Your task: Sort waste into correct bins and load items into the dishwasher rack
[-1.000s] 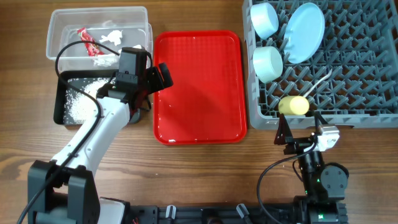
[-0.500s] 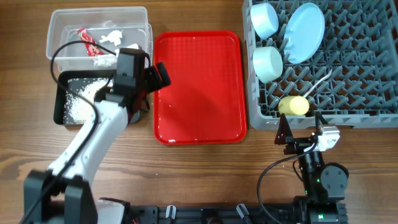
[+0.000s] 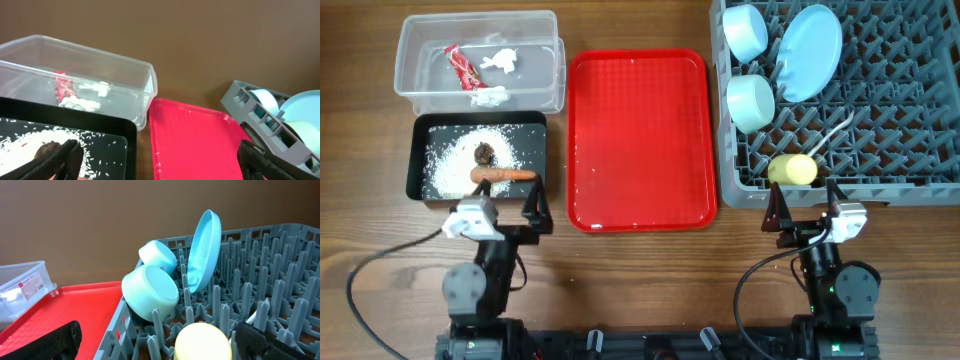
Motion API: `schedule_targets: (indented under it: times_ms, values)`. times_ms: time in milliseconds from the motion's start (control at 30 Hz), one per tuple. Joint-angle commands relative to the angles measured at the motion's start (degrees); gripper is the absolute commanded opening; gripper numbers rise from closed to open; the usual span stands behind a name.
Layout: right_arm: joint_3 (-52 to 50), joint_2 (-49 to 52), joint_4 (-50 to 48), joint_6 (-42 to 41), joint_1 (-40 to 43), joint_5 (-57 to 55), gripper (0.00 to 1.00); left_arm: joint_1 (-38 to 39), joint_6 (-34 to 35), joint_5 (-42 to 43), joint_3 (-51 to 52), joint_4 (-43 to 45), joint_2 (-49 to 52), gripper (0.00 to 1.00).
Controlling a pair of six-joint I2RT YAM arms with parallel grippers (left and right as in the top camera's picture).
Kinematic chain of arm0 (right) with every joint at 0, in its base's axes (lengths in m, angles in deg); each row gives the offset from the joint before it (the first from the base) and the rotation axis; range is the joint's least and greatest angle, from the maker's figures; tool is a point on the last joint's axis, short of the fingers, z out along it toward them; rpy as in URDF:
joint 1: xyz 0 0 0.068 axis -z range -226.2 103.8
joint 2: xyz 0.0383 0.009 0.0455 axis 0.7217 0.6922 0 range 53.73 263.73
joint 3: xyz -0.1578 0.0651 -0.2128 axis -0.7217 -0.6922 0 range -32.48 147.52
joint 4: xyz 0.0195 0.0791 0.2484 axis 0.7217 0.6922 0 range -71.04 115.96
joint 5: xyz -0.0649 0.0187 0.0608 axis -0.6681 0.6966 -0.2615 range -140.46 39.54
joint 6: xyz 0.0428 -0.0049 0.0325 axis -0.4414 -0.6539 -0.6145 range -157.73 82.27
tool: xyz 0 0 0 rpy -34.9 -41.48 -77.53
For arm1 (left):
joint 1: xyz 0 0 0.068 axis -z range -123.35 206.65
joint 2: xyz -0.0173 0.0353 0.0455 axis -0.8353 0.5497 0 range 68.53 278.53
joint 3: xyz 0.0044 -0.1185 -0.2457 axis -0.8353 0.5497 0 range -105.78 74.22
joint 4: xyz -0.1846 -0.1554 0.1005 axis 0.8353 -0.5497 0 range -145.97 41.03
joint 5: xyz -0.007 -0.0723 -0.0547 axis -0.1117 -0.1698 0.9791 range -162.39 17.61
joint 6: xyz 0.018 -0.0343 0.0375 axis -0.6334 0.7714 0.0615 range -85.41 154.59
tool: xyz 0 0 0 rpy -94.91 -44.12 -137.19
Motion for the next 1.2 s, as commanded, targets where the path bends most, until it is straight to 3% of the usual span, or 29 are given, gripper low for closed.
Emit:
schedule_targets:
  times_ms: [0,100,1167]
  values:
    - [-0.07,-0.35,-0.20,-0.79,-0.35,-0.57,1.00,-0.46,-1.60,0.74,2.05,-4.52,-6.64,1.00]
    - [-0.07,-0.35,-0.17,-0.81,-0.35,-0.55,1.00,-0.44,-1.57,-0.04,2.05,-11.78,-11.19,1.00]
    - [-0.07,-0.35,-0.17,-0.79,-0.35,-0.57,1.00,-0.42,-1.55,-0.44,2.05,-11.61,-11.78,1.00]
